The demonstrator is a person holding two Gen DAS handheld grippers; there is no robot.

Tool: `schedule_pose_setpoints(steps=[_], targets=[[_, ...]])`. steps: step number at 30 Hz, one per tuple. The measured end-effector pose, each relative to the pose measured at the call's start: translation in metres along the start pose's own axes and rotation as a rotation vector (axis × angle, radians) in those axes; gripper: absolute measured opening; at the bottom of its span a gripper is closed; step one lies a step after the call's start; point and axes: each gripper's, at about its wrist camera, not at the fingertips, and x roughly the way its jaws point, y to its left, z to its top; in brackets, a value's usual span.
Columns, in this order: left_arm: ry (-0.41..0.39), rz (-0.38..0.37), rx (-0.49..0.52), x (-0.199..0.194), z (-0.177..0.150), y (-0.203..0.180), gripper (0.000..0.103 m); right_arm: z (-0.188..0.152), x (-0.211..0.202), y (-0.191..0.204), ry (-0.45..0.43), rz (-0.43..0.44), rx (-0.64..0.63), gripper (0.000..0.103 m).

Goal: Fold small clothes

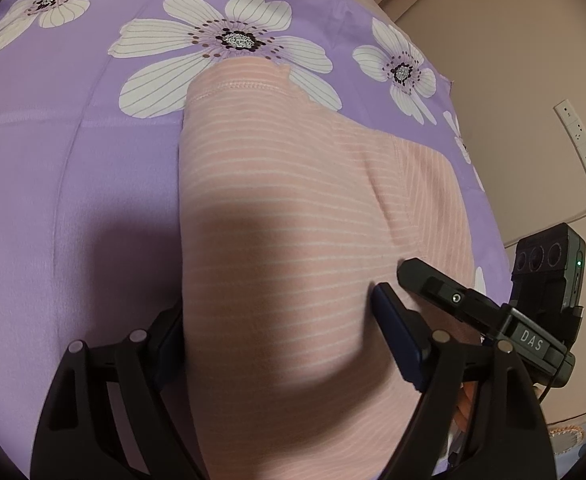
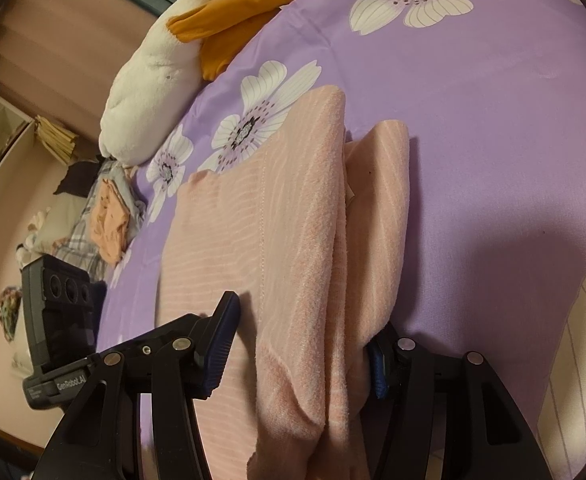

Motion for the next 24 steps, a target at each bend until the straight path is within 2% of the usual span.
schedule_pose_setpoints(steps=[24], targets=[[-0.001, 0.023, 0.013, 0.0007, -0.0003, -0.0026, 0.081, 0.0007, 0.001, 0.002, 0.001, -0.013, -0.012, 0.058]])
